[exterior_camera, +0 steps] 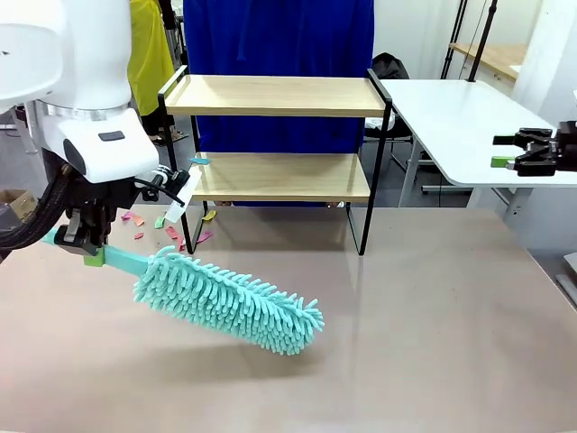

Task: Clean the shelf.
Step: Hand the Duster back to the human.

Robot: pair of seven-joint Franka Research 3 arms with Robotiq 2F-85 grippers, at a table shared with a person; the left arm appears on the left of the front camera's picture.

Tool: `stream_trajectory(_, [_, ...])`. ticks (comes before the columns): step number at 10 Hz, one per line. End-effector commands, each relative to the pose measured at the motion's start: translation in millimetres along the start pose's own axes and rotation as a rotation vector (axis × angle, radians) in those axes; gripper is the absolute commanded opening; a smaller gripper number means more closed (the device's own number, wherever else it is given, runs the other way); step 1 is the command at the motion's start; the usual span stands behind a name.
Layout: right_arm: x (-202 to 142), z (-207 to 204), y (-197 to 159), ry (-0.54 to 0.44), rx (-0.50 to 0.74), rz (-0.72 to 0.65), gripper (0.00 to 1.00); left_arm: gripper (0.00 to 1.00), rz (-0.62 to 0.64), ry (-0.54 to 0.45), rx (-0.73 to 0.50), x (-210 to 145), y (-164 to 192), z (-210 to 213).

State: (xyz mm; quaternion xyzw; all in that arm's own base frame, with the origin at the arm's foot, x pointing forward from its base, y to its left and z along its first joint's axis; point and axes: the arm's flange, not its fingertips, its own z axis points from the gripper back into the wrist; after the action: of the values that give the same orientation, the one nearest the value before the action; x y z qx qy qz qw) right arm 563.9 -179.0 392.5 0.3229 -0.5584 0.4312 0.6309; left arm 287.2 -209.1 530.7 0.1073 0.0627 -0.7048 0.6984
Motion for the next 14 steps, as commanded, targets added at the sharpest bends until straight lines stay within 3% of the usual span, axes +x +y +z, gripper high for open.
stream_trajectory(1, [3,-2,0,-0.001,0.002,0.006,1.00,0.13,-0.016,-0.002,-0.001,-3,-3,2])
stream_trajectory(8, [0,0,0,0.000,0.000,0.000,1.00,0.13,0.000,0.000,0.000,0,0,0])
stream_trajectory(9, [25,7,9,-0.042,0.048,0.010,1.00,0.13,-0.067,-0.108,-0.033,-14,-6,-6])
stream_trajectory(10, [62,3,24,-0.057,0.082,0.030,1.00,0.13,-0.051,-0.097,-0.030,-7,1,-13])
stream_trajectory(13, [139,0,82,-0.061,0.181,0.003,1.00,0.13,-0.039,-0.305,0.039,18,7,-21])
stream_trajectory(14, [150,-6,105,-0.044,0.221,-0.020,1.00,0.13,-0.019,-0.394,0.057,23,9,-28])
